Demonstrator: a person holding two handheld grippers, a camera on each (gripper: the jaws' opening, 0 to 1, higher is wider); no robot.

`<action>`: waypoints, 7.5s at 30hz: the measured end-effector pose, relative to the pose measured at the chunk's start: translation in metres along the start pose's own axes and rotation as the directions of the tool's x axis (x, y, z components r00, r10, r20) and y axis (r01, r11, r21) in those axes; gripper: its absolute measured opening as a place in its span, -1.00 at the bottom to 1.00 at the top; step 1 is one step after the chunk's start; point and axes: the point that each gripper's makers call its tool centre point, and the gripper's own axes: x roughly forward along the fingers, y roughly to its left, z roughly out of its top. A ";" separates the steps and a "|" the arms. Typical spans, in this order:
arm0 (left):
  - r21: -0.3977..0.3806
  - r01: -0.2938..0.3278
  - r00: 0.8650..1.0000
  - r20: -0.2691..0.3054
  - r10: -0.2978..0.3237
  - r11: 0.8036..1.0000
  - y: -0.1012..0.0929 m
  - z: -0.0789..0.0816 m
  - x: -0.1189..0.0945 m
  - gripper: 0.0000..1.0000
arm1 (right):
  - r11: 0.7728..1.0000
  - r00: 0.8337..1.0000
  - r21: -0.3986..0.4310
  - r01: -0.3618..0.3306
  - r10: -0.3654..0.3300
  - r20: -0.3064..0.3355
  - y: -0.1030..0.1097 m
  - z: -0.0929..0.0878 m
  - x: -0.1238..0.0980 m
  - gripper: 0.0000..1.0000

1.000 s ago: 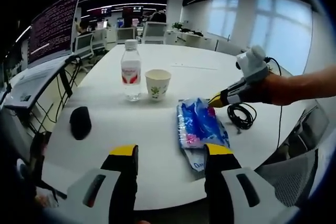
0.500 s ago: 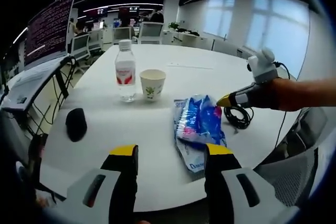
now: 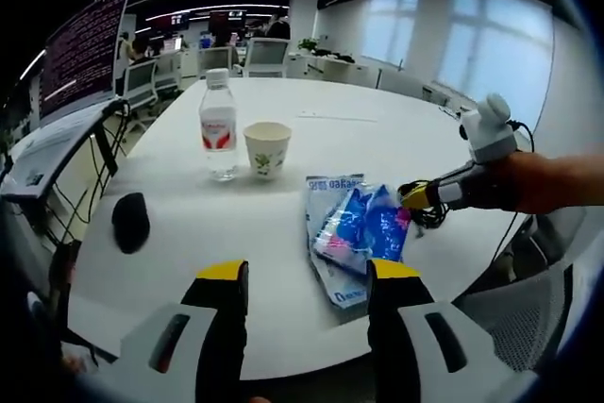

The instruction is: Arrange the tabletop items into an orderly group along one side of the table until the central work area is clear of visible clutter.

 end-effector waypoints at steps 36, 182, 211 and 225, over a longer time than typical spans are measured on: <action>-0.005 0.073 0.993 -0.091 -0.073 0.997 -0.020 -0.022 0.019 -0.04 | 0.998 0.999 0.062 -0.032 0.031 0.017 0.026 -0.027 -0.019 -0.83; 0.116 0.337 0.927 -0.217 -0.308 0.934 -0.174 0.079 0.220 -1.00 | 0.929 0.969 0.350 0.122 -0.187 0.160 -0.185 0.021 -0.054 -1.00; -0.024 0.253 0.946 -0.203 -0.252 0.967 -0.181 0.082 0.280 -1.00 | 0.881 0.962 0.459 0.117 -0.216 0.170 -0.243 0.031 -0.021 -0.95; -0.045 0.253 0.948 -0.189 -0.257 0.966 -0.178 0.082 0.272 -0.88 | 0.890 0.960 0.440 0.120 -0.217 0.178 -0.239 0.029 -0.037 -0.83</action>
